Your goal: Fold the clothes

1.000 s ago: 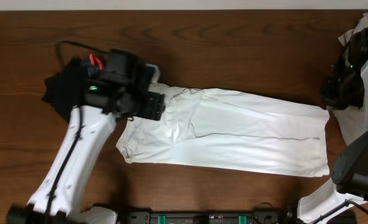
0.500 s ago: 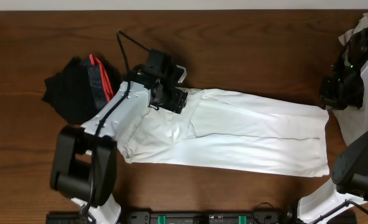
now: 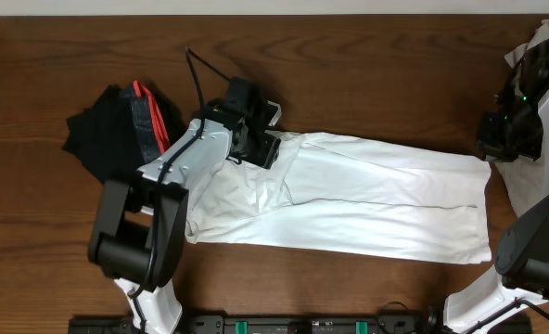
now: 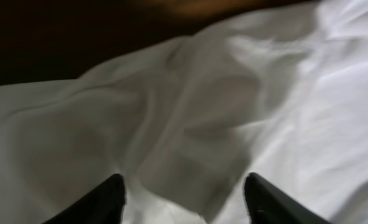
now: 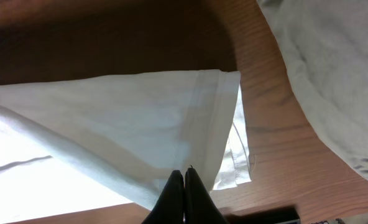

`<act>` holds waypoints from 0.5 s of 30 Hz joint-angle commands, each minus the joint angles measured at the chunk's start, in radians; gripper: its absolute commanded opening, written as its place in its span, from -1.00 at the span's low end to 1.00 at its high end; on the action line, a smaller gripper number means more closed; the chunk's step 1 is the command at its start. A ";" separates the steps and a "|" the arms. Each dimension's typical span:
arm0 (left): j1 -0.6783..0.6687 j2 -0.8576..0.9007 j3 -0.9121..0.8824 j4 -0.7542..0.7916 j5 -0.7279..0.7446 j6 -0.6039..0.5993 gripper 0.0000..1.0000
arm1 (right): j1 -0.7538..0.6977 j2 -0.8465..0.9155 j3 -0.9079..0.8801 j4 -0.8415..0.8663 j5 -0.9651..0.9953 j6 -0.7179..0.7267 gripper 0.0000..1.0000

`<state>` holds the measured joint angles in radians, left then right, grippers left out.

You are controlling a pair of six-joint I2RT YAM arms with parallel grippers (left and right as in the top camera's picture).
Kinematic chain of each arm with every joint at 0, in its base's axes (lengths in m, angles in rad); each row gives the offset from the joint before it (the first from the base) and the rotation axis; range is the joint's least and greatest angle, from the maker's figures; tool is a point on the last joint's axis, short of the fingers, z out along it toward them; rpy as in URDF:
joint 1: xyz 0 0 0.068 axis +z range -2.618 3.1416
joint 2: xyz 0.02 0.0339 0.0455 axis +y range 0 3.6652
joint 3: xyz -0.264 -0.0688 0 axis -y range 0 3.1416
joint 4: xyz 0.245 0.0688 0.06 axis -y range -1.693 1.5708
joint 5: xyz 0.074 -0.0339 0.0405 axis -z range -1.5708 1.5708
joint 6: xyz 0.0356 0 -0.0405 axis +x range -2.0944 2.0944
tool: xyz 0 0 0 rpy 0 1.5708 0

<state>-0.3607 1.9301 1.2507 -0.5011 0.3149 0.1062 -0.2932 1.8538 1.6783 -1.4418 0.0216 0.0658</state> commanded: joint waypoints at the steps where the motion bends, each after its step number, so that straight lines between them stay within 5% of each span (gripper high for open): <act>1: -0.005 0.031 -0.001 0.006 0.006 0.017 -0.03 | 0.006 -0.018 0.003 0.002 -0.003 -0.015 -0.97; 6: -0.005 0.001 0.016 0.005 0.006 0.017 -0.55 | 0.006 -0.018 0.003 0.005 -0.003 -0.015 -0.97; 15: -0.005 -0.164 0.031 -0.100 -0.055 0.018 -0.61 | 0.005 -0.018 0.003 0.018 -0.003 -0.015 -0.97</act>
<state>-0.3630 1.8374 1.2530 -0.5694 0.2981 0.1120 -0.2932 1.8538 1.6783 -1.4273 0.0189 0.0631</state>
